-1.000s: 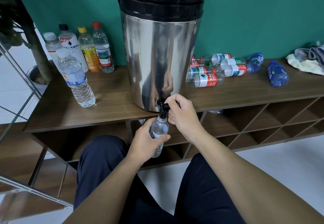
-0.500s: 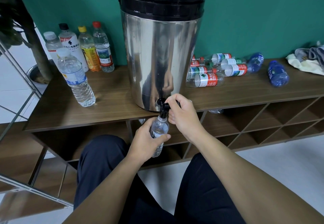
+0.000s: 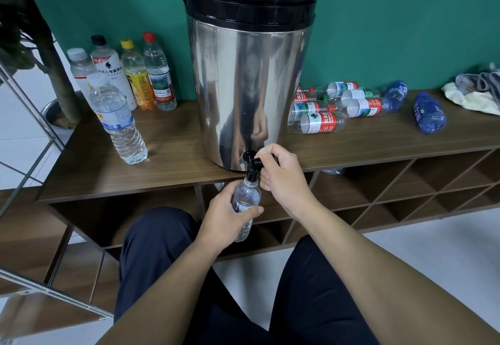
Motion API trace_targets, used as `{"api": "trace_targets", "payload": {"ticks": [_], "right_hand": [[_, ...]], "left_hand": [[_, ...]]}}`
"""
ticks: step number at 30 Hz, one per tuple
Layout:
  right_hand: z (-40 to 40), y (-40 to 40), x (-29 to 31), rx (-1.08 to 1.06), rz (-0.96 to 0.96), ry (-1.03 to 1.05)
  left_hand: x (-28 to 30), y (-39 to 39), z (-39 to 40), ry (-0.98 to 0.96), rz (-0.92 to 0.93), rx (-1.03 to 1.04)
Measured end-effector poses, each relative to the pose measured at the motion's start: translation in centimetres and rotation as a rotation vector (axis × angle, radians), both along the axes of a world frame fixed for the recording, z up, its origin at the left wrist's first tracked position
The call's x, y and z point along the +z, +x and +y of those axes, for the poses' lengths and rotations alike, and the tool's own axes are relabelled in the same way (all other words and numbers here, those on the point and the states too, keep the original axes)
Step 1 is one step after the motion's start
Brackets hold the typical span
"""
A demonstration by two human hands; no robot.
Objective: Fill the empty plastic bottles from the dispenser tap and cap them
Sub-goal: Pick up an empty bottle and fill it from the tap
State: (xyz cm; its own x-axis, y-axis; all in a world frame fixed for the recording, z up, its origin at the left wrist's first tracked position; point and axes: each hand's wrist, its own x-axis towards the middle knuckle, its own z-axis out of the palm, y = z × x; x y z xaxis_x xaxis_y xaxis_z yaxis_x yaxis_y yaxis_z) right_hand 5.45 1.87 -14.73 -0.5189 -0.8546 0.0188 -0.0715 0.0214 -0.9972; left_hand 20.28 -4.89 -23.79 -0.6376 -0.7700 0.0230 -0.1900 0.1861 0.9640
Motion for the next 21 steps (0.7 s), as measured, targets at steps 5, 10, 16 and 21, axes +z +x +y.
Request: {"api": "trace_targets", "payload": {"ticks": [5,10,16,21], "right_hand": [[-0.06,-0.04,-0.13,-0.004,-0.015,-0.005],[-0.20,-0.08,-0.31,-0.007,-0.011,-0.010],[-0.15,-0.01,-0.11,-0.007,-0.012,-0.007],[-0.09,0.01,-0.08,-0.003,-0.014,-0.004]], "left_hand": [[0.15,0.10,0.08,0.006,-0.013,-0.003],[0.26,0.09,0.13,0.012,-0.007,0.005],[0.16,0.08,0.08,0.004,-0.019,0.003],[0.25,0.08,0.06,0.000,-0.023,0.003]]}}
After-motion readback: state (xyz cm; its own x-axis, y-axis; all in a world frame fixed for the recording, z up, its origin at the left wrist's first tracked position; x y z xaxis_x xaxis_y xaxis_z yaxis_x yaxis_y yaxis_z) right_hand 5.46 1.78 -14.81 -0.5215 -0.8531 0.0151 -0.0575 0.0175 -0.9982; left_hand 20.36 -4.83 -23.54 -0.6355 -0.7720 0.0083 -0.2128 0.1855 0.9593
